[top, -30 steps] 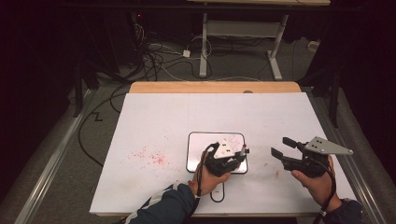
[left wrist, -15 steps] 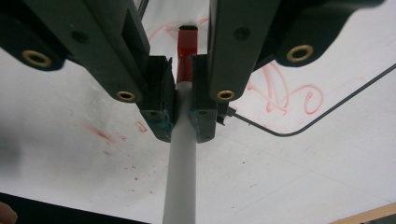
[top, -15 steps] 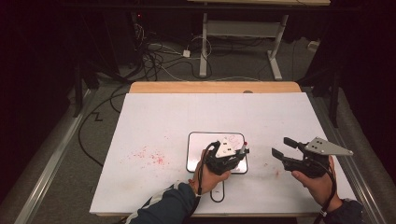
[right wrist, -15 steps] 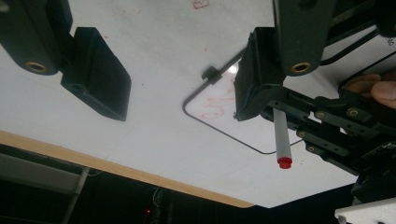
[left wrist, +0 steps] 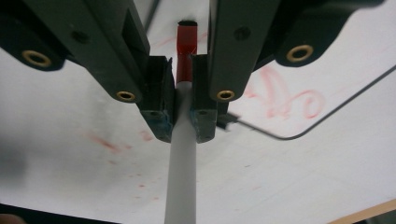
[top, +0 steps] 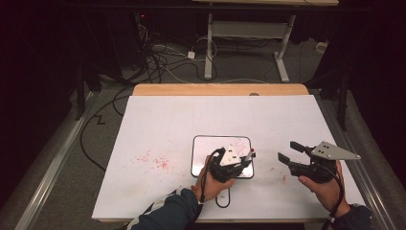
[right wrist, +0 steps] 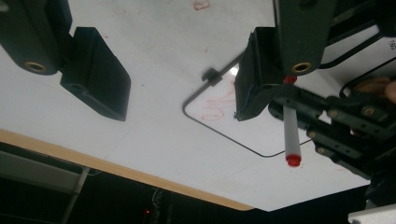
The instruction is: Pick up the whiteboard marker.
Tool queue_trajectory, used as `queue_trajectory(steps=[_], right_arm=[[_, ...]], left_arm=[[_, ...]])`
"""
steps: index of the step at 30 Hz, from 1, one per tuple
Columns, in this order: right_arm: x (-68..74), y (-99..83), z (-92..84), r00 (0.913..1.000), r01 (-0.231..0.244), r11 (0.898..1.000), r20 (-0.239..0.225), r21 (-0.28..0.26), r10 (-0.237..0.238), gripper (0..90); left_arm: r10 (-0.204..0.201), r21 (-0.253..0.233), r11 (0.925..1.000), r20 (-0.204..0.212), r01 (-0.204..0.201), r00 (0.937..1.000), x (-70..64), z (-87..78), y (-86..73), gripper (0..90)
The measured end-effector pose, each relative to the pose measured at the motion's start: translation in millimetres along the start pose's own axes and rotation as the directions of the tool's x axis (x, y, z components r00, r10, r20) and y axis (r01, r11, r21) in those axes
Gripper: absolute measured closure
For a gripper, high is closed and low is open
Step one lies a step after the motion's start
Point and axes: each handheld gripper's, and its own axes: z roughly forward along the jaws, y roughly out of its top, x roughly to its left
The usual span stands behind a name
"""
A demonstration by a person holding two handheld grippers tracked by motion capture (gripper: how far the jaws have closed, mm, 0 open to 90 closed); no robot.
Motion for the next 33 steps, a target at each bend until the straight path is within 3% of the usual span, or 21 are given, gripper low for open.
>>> queue_trajectory(steps=[2,4,6,9,12,22,33], right_arm=[[0.0,0.1,-0.1,1.0000,0.003,1.000,0.001,-0.001,-0.003,37.0],[0.7,0.5,0.1,1.0000,0.006,1.000,-0.002,0.000,-0.006,37.0],[1.4,0.7,0.8,0.9999,0.010,1.000,-0.005,-0.003,-0.010,36.9],[2.4,1.1,1.7,0.9999,0.015,1.000,-0.007,-0.002,-0.015,36.8],[2.5,0.9,2.7,0.9998,0.017,1.000,-0.010,0.000,-0.017,36.7],[9.3,-0.3,5.1,0.9980,0.054,0.998,-0.035,0.026,-0.053,36.5],[24.3,-0.2,13.1,0.9890,0.124,0.991,-0.087,0.051,-0.120,36.5]], left_arm=[[-0.017,0.001,0.9998,-0.020,0.017,0.9997,7.3,-3.8,-1.7,79.0],[-0.045,-0.012,0.9989,-0.011,0.045,0.9989,9.8,-4.0,-3.6,79.0],[-0.047,-0.019,0.9987,0.009,0.047,0.9988,5.2,-0.3,-3.0,79.0],[-0.008,-0.016,0.9998,0.036,0.009,0.9993,-9.4,7.8,1.0,79.0],[-0.007,-0.012,0.9999,0.057,0.007,0.9984,-15.2,13.2,4.3,79.0],[-0.019,0.015,0.9997,0.065,0.018,0.9977,-0.6,5.4,4.2,78.9],[0.015,0.030,0.9994,0.064,-0.017,0.9978,-0.5,2.3,7.4,78.9]])
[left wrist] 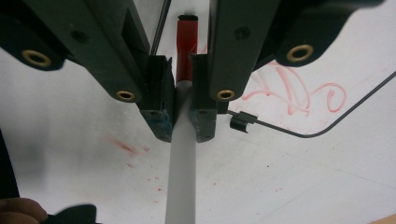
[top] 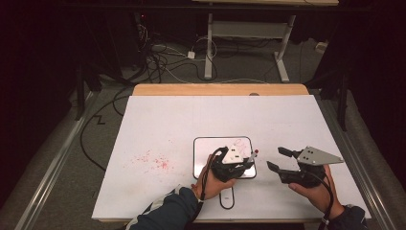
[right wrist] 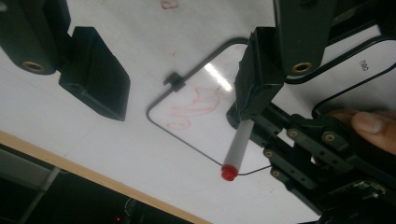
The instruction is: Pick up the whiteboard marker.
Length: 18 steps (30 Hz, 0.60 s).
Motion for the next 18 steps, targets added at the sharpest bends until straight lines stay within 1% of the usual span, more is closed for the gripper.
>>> queue_trajectory(steps=[3,4,5,6,7,8,10,14,15,17,18], right_arm=[[3.9,0.8,2.1,0.9996,0.010,1.000,-0.027,0.007,-0.010,36.3],[5.7,1.5,3.5,0.9987,0.010,1.000,-0.050,0.003,-0.010,36.0],[6.7,2.4,4.3,0.9981,0.009,1.000,-0.061,0.005,-0.009,36.1],[6.7,2.4,4.3,0.9981,0.009,1.000,-0.061,0.005,-0.009,36.1],[9.0,4.4,5.1,0.9972,0.010,1.000,-0.074,-0.006,-0.010,36.7],[10.2,5.6,5.7,0.9964,0.007,1.000,-0.084,-0.008,-0.008,37.0],[11.1,6.9,6.0,0.9960,0.009,1.000,-0.089,-0.011,-0.010,37.5],[12.8,12.4,8.4,0.9945,-0.018,0.999,-0.104,-0.040,0.013,38.7],[13.5,16.8,9.6,0.9929,-0.031,0.998,-0.116,-0.050,0.025,39.2],[14.7,20.8,11.7,0.9910,-0.038,0.997,-0.131,-0.062,0.029,40.8],[14.7,20.8,11.7,0.9910,-0.038,0.997,-0.131,-0.062,0.029,40.8]], left_arm=[[0.006,-0.005,1.0000,-0.001,-0.006,1.0000,0.8,-2.0,1.8,78.9],[0.007,-0.008,0.9999,-0.002,-0.007,1.0000,0.9,-2.7,2.3,78.9],[0.006,-0.013,0.9999,0.000,-0.006,1.0000,0.9,-3.3,2.8,78.9],[0.010,-0.013,0.9999,0.000,-0.010,1.0000,0.8,-3.6,3.4,78.9],[0.015,-0.014,0.9998,-0.001,-0.015,0.9999,0.5,-3.8,4.0,78.9],[0.015,-0.018,0.9997,0.000,-0.015,0.9999,0.7,-4.2,4.4,78.8],[0.013,-0.023,0.9996,-0.001,-0.013,0.9999,1.3,-4.9,5.3,78.8],[0.025,-0.029,0.9993,-0.003,-0.025,0.9997,1.4,-6.0,7.1,78.8],[0.029,-0.028,0.9992,-0.003,-0.029,0.9996,1.0,-5.9,7.3,78.8],[0.038,-0.024,0.9990,-0.004,-0.038,0.9993,-0.5,-5.0,7.7,78.8],[0.042,-0.025,0.9988,-0.004,-0.042,0.9991,-1.3,-4.4,8.0,78.8]])
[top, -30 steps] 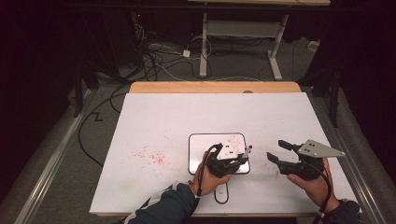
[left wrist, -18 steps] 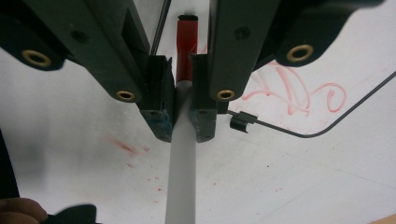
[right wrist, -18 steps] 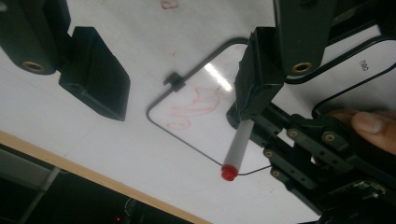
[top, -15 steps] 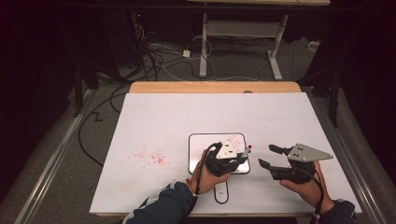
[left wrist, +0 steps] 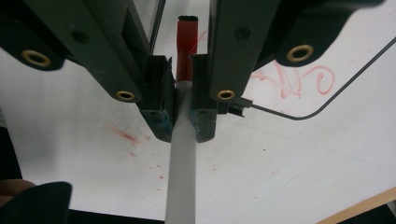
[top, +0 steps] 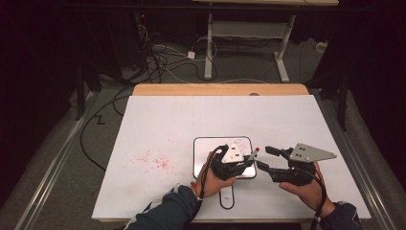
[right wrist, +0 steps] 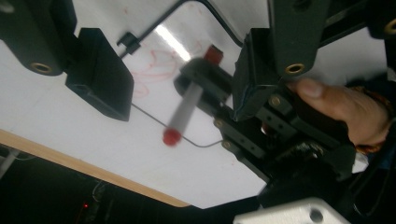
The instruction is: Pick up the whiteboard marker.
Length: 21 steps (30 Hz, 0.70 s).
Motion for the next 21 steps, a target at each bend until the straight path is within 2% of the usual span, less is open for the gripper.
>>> queue_trajectory(steps=[5,6,8,9,10,14,18,21], right_arm=[[2.6,3.3,9.6,0.9995,-0.023,1.000,-0.023,0.004,0.023,48.1],[3.2,4.4,12.7,0.9984,-0.045,0.999,-0.035,-0.005,0.045,53.1],[4.8,5.8,15.7,0.9981,-0.051,0.999,-0.034,-0.013,0.050,60.0],[4.8,5.8,15.7,0.9981,-0.051,0.999,-0.034,-0.013,0.050,60.0],[4.5,6.9,17.4,0.9971,-0.062,0.998,-0.044,-0.028,0.061,67.9],[3.4,9.2,21.3,0.9974,-0.063,0.998,-0.036,-0.028,0.062,79.6],[2.7,10.0,25.1,0.9968,-0.065,0.998,-0.048,-0.019,0.064,79.9],[3.7,9.8,27.0,0.9984,-0.049,0.999,-0.030,-0.013,0.049,81.1]], left_arm=[[-0.004,-0.015,0.9999,0.007,0.004,1.0000,-2.0,1.2,1.5,78.8],[-0.006,-0.018,0.9998,0.008,0.006,0.9999,-2.4,1.2,1.6,78.8],[-0.007,-0.023,0.9997,0.002,0.007,1.0000,-3.4,0.7,1.8,78.7],[-0.007,-0.023,0.9997,0.002,0.007,1.0000,-3.4,0.7,1.8,78.7],[-0.007,-0.028,0.9996,-0.001,0.007,1.0000,-3.3,0.1,1.6,78.7],[-0.015,-0.032,0.9994,-0.003,0.015,0.9999,-2.0,-2.5,1.0,78.6],[-0.023,-0.030,0.9993,-0.011,0.022,0.9997,-1.4,-2.6,-0.5,78.5],[-0.016,-0.025,0.9996,-0.024,0.016,0.9996,-1.7,-1.8,-1.1,78.0]])
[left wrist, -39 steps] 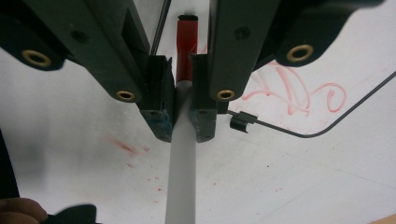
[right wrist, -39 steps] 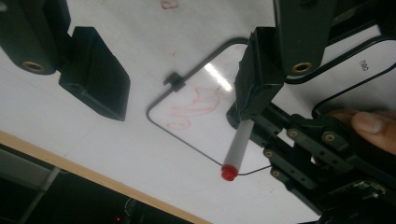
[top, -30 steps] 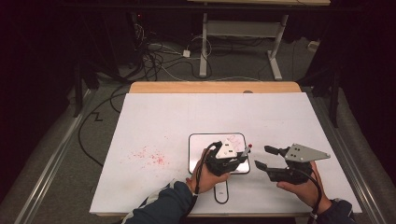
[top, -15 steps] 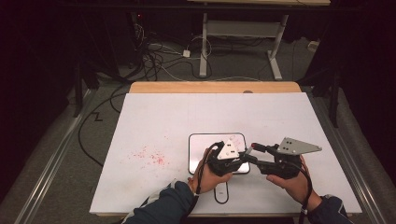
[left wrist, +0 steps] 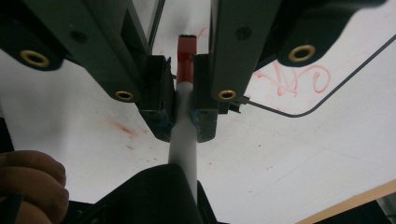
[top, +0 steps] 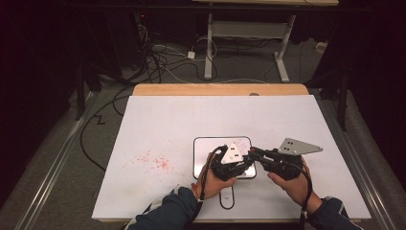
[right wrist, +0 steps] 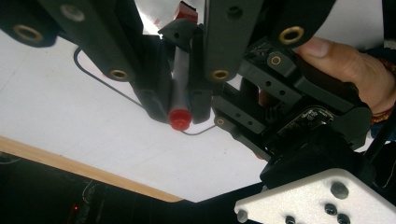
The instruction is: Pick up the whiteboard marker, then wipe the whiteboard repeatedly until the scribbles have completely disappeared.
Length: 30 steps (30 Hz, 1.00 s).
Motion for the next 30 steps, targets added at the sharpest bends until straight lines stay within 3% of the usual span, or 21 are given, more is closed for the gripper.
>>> queue_trajectory(steps=[2,3,4,6,7,9,13,16,19,22,27,30], right_arm=[[-0.3,-0.3,0.9,1.0000,-0.004,1.000,0.004,0.009,0.004,81.4],[-0.5,-0.6,1.0,0.9999,0.001,1.000,0.012,0.012,-0.001,81.4],[-0.5,-0.6,1.0,0.9999,0.001,1.000,0.012,0.012,-0.001,81.4],[-2.0,2.5,-1.5,0.9998,0.006,1.000,0.020,0.024,-0.007,81.5],[-2.0,2.5,-1.5,0.9998,0.006,1.000,0.020,0.024,-0.007,81.5],[-2.0,4.7,-3.5,0.9993,0.019,0.999,0.030,0.048,-0.020,81.6],[-1.4,4.1,-3.7,0.9990,0.033,0.996,0.028,0.083,-0.036,81.5],[-0.7,0.1,-3.1,0.9986,0.041,0.994,0.029,0.101,-0.044,81.5],[-2.1,-4.6,-3.9,0.9984,0.043,0.994,0.032,0.103,-0.046,81.6],[-1.8,-6.2,-8.7,0.9986,0.039,0.994,0.031,0.104,-0.043,81.6],[2.9,-8.1,-10.6,0.9977,0.049,0.994,0.042,0.097,-0.054,81.7],[1.1,-8.6,-4.0,0.9976,0.048,0.996,0.047,0.075,-0.052,81.8]], left_arm=[[0.012,0.000,0.9999,-0.004,-0.012,0.9999,-0.9,0.5,-0.4,76.0],[0.017,0.007,0.9998,-0.010,-0.017,0.9998,-1.2,0.2,-0.7,64.8],[0.013,0.016,0.9998,-0.011,-0.013,0.9998,-1.2,-0.3,-1.2,64.8],[0.006,0.033,0.9994,-0.001,-0.006,1.0000,-1.1,-4.0,-1.6,51.3],[0.014,0.045,0.9989,-0.012,-0.013,0.9998,-1.9,-7.5,-0.5,51.3],[0.038,0.071,0.9969,-0.037,-0.035,0.9986,-2.3,-18.4,2.2,31.8],[0.061,0.068,0.9962,-0.101,-0.054,0.9930,3.1,-57.6,-1.5,24.9],[0.059,0.052,0.9973,-0.167,-0.051,0.9841,8.7,-93.8,-15.5,22.0],[0.033,0.043,0.9988,-0.223,-0.024,0.9742,15.0,-128.3,-34.3,20.6],[-0.007,0.032,0.9993,-0.286,0.017,0.9581,19.7,-156.8,-51.8,19.8],[-0.093,0.022,0.9940,-0.350,0.107,0.9322,25.0,-185.9,-83.1,19.8],[-0.110,0.040,0.9904,-0.360,0.132,0.9265,27.2,-191.7,-93.4,19.8]])
